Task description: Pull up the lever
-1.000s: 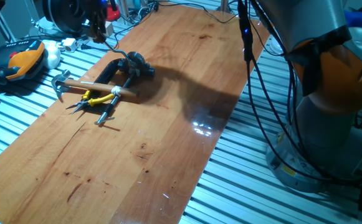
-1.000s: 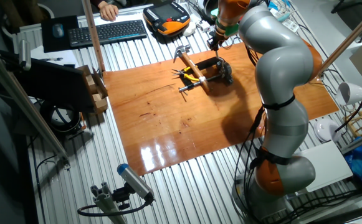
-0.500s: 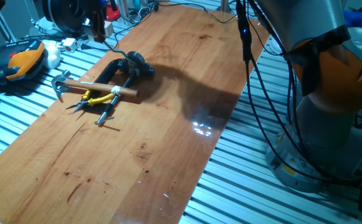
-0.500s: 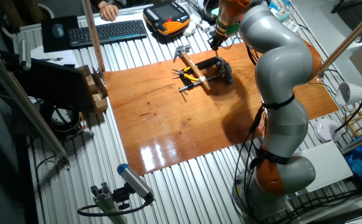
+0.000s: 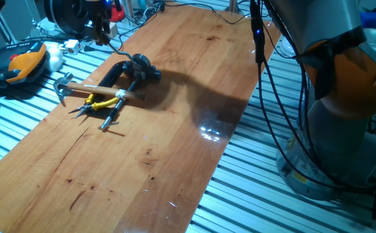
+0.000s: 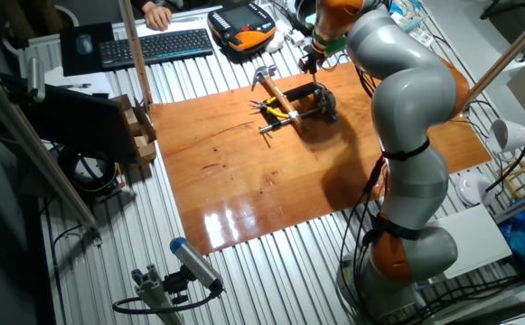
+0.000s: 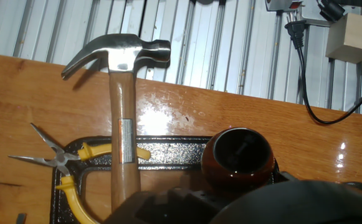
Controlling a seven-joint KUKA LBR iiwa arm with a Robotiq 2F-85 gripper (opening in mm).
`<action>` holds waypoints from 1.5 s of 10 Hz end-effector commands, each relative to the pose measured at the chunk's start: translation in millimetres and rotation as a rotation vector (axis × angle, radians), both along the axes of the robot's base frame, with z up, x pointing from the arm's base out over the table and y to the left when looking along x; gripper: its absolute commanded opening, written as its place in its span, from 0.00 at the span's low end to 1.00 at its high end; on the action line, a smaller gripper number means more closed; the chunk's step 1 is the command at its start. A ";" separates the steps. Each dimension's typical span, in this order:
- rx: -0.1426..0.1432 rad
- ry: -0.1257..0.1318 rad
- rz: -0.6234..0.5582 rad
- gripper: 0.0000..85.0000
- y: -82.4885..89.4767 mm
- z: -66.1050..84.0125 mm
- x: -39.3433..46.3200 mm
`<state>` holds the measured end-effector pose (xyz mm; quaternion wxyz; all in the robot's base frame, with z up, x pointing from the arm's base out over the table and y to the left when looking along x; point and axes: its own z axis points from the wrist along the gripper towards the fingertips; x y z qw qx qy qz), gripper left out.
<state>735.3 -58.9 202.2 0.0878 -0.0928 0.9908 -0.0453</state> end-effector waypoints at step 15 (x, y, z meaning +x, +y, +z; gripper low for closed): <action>0.025 -0.014 -0.010 0.60 -0.1 -0.5 0.6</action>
